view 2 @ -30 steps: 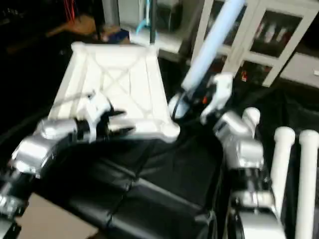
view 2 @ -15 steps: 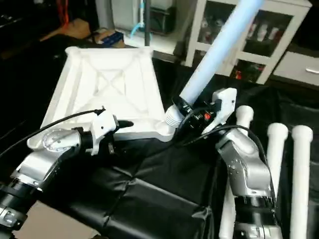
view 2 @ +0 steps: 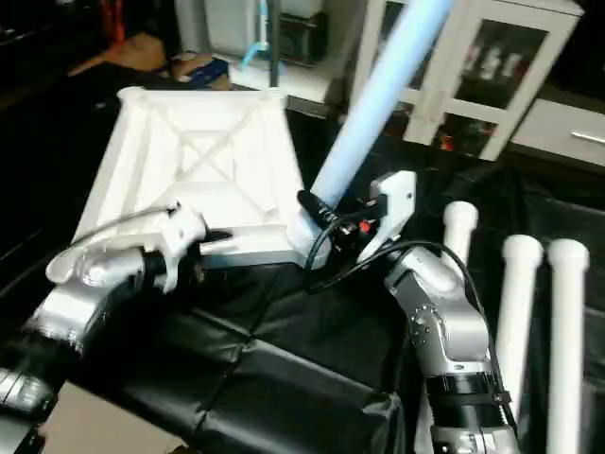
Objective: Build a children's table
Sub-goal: Insert table leg to table base
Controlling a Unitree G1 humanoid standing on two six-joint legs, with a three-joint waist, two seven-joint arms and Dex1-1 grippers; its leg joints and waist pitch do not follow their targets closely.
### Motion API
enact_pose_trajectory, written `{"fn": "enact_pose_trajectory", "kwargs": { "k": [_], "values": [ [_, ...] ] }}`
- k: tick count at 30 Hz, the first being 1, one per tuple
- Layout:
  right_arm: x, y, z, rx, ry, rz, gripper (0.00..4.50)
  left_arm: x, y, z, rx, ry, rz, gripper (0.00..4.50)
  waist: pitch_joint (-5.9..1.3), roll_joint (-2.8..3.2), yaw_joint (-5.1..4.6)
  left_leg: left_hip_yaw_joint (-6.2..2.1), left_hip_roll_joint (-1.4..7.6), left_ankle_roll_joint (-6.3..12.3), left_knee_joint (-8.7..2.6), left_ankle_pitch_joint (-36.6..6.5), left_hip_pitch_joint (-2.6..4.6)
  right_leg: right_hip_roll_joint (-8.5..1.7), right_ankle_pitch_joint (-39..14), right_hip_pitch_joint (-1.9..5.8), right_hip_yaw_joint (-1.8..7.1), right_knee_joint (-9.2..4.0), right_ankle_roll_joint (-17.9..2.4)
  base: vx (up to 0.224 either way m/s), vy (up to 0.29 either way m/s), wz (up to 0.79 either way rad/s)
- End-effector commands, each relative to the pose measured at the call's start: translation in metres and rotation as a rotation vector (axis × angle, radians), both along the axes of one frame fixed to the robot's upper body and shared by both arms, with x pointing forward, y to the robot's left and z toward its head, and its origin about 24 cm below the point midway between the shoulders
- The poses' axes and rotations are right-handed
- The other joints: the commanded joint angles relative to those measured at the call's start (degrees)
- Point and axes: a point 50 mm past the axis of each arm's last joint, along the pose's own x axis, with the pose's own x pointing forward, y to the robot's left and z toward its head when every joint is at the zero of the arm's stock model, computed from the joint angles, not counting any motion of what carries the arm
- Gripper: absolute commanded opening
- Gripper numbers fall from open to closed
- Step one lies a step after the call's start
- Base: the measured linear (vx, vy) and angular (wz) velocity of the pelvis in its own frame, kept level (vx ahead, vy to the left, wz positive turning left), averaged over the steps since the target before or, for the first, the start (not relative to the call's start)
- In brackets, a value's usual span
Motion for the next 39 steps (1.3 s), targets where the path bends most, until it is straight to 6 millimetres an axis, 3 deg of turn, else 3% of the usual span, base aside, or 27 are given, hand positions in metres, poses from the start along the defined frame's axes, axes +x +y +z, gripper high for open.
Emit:
{"fn": "enact_pose_trajectory", "kwargs": {
  "k": [1,3,4,5,6,7,9,11,12,13,14,15,17,18,21,28,35,39],
  "values": [
    [0.003,-0.006,0.009,-0.028,-0.023,0.002,1.84,0.010,-0.007,0.016,-0.021,-0.033,-0.016,4.24,-4.33,0.53,0.10,-1.29,3.02,0.98,-4.80,-8.04,1.29,-4.44,-10.98,2.69,2.95,-4.35,-12.44,0.000,0.000,0.00],
    [0.003,-0.007,0.009,-0.042,-0.023,0.013,1.84,0.012,-0.011,0.018,-0.020,-0.037,-0.030,4.24,-4.49,1.96,0.41,-1.66,3.00,0.11,-4.86,-7.86,1.07,-4.52,-8.67,3.18,2.81,-3.97,-12.83,0.000,0.000,0.00],
    [0.002,-0.007,0.006,-0.061,-0.016,0.018,1.84,0.013,-0.013,0.016,-0.017,-0.025,-0.044,4.24,-4.51,1.14,0.21,-1.48,2.90,0.38,-4.83,-7.71,1.05,-4.35,-7.29,3.37,2.80,-4.05,-13.10,0.000,0.000,0.00],
    [0.000,-0.007,0.004,-0.092,-0.020,0.023,1.84,0.013,-0.014,0.014,-0.002,-0.017,-0.061,4.24,-4.64,2.20,0.41,-1.65,2.77,0.56,-4.71,-6.90,0.90,-4.57,-6.24,3.61,2.85,-3.73,-13.51,0.000,0.000,0.00],
    [-0.001,-0.007,0.005,-0.104,-0.021,0.034,1.84,0.012,-0.015,0.012,0.008,-0.006,-0.078,4.24,-4.62,1.77,0.20,-1.49,2.72,0.90,-4.71,-6.76,0.88,-4.40,-5.98,3.54,2.80,-4.10,-13.45,0.000,0.000,0.00],
    [-0.003,-0.007,0.006,-0.109,-0.020,0.053,1.84,0.012,-0.016,0.011,0.020,0.008,-0.099,4.24,-4.80,1.88,0.16,-1.51,2.65,1.35,-4.62,-6.27,0.83,-4.37,-4.57,3.85,2.80,-3.97,-13.80,0.000,0.000,0.00],
    [-0.003,-0.010,0.005,-0.111,-0.020,0.047,1.84,0.013,-0.017,0.009,0.021,0.021,-0.101,4.24,-4.93,1.43,0.18,-1.49,2.74,2.47,-4.53,-5.45,0.60,-4.61,-3.68,4.09,2.88,-3.81,-14.31,0.000,0.000,0.00],
    [0.003,-0.019,0.006,-0.124,-0.020,-0.019,1.84,0.016,-0.023,0.006,-0.003,0.071,-0.112,3.88,-4.88,2.10,0.03,-1.47,2.67,2.76,-4.42,-5.28,0.73,-4.50,-4.94,3.83,2.72,-4.19,-14.47,0.000,0.000,0.00],
    [0.003,-0.019,0.007,-0.124,-0.021,-0.021,1.84,0.016,-0.023,0.006,-0.004,0.073,-0.113,3.88,-4.81,2.03,0.00,-1.45,2.71,2.62,-4.47,-5.87,0.86,-4.48,-5.73,3.77,2.70,-4.27,-14.54,0.000,0.000,0.00],
    [0.004,-0.021,0.009,-0.120,-0.024,-0.032,1.84,0.016,-0.025,0.006,-0.034,0.102,-0.122,3.85,-4.78,2.55,0.06,-1.51,2.74,2.19,-4.48,-6.58,0.88,-4.57,-6.83,3.84,2.74,-4.29,-14.67,0.000,0.000,0.00],
    [0.004,-0.022,0.010,-0.124,-0.025,-0.039,1.84,0.016,-0.026,0.005,-0.045,0.111,-0.123,3.75,-4.73,2.19,-0.04,-1.53,2.84,1.95,-4.59,-7.38,0.89,-4.52,-7.54,3.86,2.69,-4.42,-14.74,0.000,0.000,0.00],
    [0.005,-0.023,0.010,-0.131,-0.024,-0.044,1.84,0.016,-0.028,0.005,-0.055,0.123,-0.126,3.49,-4.77,2.20,-0.06,-1.57,2.90,1.89,-4.63,-7.48,0.91,-4.51,-7.49,3.91,2.68,-4.34,-14.81,0.000,0.000,0.00],
    [0.005,-0.025,0.010,-0.138,-0.024,-0.049,1.84,0.015,-0.029,0.002,-0.056,0.145,-0.136,3.43,-4.84,2.16,-0.06,-1.55,2.88,2.26,-4.57,-6.77,0.83,-4.54,-6.42,4.02,2.70,-4.26,-15.07,0.000,0.000,0.00],
    [0.005,-0.025,0.011,-0.142,-0.024,-0.046,1.84,0.014,-0.030,0.000,-0.051,0.159,-0.148,3.43,-4.90,2.60,-0.13,-1.56,2.81,2.72,-4.50,-6.39,0.78,-4.49,-5.64,4.03,2.69,-4.24,-15.16,0.000,0.000,0.00],
    [0.004,-0.026,0.012,-0.153,-0.026,-0.042,1.84,0.012,-0.030,-0.005,-0.026,0.169,-0.155,3.41,-4.96,2.33,-0.24,-1.52,2.75,3.46,-4.43,-5.96,0.69,-4.46,-4.83,4.13,2.68,-4.26,-15.32,0.000,0.000,0.00],
    [0.003,-0.028,0.012,-0.171,-0.027,-0.045,1.84,0.015,-0.028,-0.017,0.072,0.155,-0.129,3.41,-4.92,2.91,-0.32,-1.61,2.90,3.47,-4.53,-6.83,0.84,-4.45,-6.34,4.04,2.60,-4.54,-14.98,0.000,0.000,0.00],
    [0.002,-0.028,0.014,-0.184,-0.033,-0.038,1.84,0.018,-0.029,-0.019,0.118,0.138,-0.120,3.41,-4.94,2.98,-0.30,-1.61,2.85,3.95,-4.47,-6.62,0.72,-4.55,-6.63,4.11,2.60,-4.70,-14.98,0.000,0.000,0.00],
    [0.003,-0.029,0.014,-0.192,-0.034,-0.036,1.84,0.019,-0.032,-0.019,0.121,0.139,-0.127,3.03,-4.88,2.97,-0.28,-1.57,2.81,3.80,-4.47,-7.36,0.82,-4.56,-7.89,4.07,2.59,-4.87,-14.90,0.000,0.000,0.00]
  ]
}}
